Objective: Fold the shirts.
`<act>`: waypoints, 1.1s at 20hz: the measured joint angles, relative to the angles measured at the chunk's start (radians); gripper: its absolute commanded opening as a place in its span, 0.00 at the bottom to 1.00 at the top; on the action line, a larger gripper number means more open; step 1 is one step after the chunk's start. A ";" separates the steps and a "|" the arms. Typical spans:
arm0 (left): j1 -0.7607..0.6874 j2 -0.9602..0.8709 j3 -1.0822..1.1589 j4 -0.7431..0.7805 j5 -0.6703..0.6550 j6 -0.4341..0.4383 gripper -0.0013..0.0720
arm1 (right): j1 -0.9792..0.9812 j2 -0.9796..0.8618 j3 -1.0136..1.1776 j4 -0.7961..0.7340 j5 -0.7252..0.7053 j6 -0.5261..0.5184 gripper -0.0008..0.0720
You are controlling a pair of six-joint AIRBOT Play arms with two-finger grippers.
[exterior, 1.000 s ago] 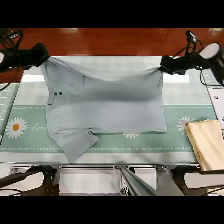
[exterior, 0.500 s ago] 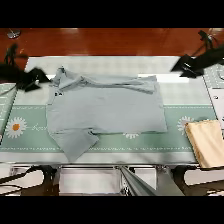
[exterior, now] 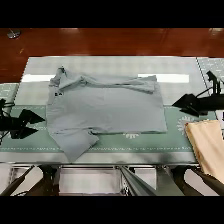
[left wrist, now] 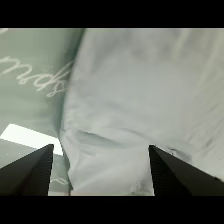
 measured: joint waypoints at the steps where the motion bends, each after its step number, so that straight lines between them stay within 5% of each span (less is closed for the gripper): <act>1: 0.007 0.008 -0.031 -0.016 -0.001 -0.001 0.98 | 0.000 0.034 -0.048 0.005 -0.010 -0.005 0.86; 19: -0.084 -0.133 -0.128 -0.079 0.103 0.112 0.97 | -0.003 0.122 -0.182 0.032 -0.034 0.016 0.86; 20: -0.098 -0.140 -0.128 -0.084 0.109 0.117 0.88 | -0.003 0.122 -0.182 0.032 -0.043 0.032 0.86; 22: -0.135 -0.151 -0.129 -0.079 0.157 0.129 0.06 | -0.006 0.122 -0.179 0.035 -0.068 0.075 0.86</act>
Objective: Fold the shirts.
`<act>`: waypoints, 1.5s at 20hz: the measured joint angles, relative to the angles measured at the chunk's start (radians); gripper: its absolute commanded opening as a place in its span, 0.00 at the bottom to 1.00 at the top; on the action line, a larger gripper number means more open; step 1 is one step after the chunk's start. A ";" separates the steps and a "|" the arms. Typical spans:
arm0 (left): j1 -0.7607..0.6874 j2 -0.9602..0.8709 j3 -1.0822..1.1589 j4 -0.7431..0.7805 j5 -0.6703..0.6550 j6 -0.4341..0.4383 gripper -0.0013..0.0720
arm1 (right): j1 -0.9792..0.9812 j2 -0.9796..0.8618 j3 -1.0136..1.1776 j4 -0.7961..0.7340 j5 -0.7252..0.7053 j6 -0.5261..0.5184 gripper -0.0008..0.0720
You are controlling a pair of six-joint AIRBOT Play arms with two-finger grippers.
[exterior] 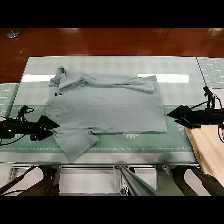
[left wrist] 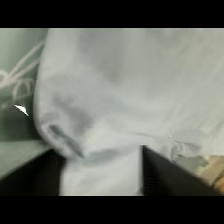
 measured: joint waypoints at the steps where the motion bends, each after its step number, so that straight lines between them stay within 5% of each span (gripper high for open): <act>1: -0.014 -0.004 0.000 0.010 0.029 0.006 0.04 | -0.009 0.000 0.006 -0.002 -0.012 0.017 0.86; 8: -0.050 -0.008 0.024 -0.007 0.025 0.052 0.04 | -0.109 0.000 -0.051 -0.198 -0.014 0.158 0.86; 20: -0.055 -0.008 0.030 -0.105 0.022 0.092 0.04 | 0.083 -0.211 -0.123 0.061 -0.165 0.113 0.85; 21: -0.055 -0.008 0.030 -0.106 0.023 0.092 0.04 | 0.106 -0.239 -0.109 0.081 -0.176 0.113 0.72; 22: -0.055 -0.008 0.030 -0.108 0.024 0.093 0.04 | 0.126 -0.262 -0.095 0.085 -0.191 0.112 0.24; 23: -0.055 -0.008 0.031 -0.109 0.025 0.098 0.04 | 0.146 -0.284 -0.080 0.079 -0.216 0.109 0.04; 30: -0.087 0.142 0.218 -0.182 0.079 0.113 0.04 | 0.239 -0.332 0.309 0.097 -0.113 0.061 0.04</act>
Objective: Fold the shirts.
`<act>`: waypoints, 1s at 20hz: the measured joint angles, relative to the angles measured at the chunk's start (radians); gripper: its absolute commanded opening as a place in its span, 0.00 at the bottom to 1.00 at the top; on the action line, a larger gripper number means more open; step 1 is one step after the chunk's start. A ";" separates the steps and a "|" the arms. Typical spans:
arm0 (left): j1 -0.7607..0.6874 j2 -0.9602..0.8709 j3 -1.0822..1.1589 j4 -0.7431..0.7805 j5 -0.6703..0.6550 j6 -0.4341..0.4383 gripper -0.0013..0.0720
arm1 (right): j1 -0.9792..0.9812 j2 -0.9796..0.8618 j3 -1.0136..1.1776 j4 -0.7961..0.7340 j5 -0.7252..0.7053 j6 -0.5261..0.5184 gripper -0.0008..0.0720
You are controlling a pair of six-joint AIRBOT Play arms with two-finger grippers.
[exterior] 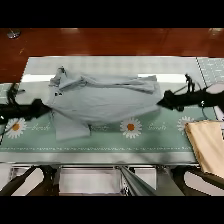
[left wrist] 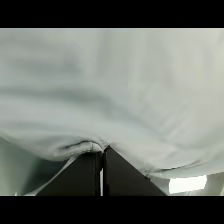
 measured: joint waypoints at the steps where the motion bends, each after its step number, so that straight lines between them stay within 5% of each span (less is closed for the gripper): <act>1: -0.001 0.026 0.071 -0.023 0.011 0.000 0.04 | 0.003 -0.001 0.106 -0.006 0.019 0.007 0.04; 7: -0.005 0.132 0.599 -0.105 0.092 -0.001 0.04 | 0.011 0.092 0.702 -0.071 0.124 0.010 0.04; 12: 0.008 0.275 0.868 -0.112 0.087 -0.014 0.04 | -0.041 0.309 0.893 -0.193 0.162 0.030 0.04; 20: -0.067 0.596 0.943 0.401 0.023 -0.198 0.04 | -0.060 0.614 0.937 -0.366 0.319 0.105 0.04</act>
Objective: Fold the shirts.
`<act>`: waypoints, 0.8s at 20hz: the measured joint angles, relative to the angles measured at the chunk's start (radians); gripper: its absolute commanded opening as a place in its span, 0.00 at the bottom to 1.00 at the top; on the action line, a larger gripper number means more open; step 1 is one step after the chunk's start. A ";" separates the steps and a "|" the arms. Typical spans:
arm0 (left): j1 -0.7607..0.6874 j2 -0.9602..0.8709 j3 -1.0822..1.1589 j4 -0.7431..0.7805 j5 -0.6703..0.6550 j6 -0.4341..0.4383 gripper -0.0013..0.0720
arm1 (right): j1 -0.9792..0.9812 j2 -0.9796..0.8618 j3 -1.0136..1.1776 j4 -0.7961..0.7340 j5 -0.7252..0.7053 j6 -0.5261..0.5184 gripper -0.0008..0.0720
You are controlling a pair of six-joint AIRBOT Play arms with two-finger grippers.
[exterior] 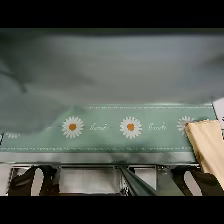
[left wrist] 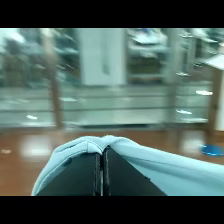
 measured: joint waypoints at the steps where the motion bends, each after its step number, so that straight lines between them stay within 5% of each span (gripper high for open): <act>1: -0.026 0.019 0.002 0.052 0.002 -0.018 0.04 | 0.000 0.021 0.001 -0.010 0.021 0.009 0.04; 9: -0.118 -0.023 -0.076 0.230 -0.082 -0.143 0.04 | 0.000 0.025 -0.050 0.009 0.115 0.031 0.04; 16: -0.160 -0.288 -0.408 0.050 -0.003 -0.140 0.04 | 0.000 -0.129 -0.448 0.072 -0.068 -0.034 0.04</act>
